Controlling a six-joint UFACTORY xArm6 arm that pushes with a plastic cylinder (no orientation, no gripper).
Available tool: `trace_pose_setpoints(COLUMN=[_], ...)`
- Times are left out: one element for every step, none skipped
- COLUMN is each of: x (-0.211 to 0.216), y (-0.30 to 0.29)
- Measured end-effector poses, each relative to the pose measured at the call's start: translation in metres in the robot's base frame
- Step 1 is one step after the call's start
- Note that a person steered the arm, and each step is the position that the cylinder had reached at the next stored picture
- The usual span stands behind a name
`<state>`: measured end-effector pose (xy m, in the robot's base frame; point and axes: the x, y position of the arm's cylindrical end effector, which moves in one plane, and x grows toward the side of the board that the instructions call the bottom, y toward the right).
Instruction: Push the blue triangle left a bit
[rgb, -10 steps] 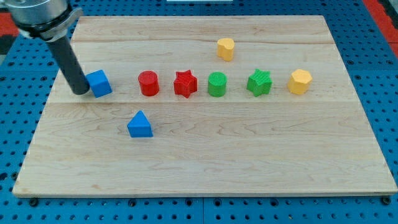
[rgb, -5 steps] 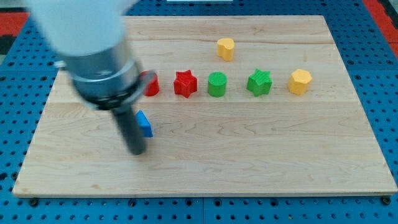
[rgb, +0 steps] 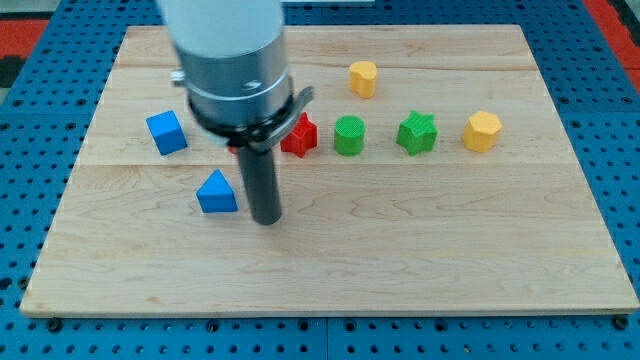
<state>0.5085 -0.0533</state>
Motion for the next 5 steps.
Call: trace_pose_setpoints(x=[-0.016,-0.021,-0.02,0.001,0.003], y=[-0.045,-0.116,-0.135,-0.084,-0.134])
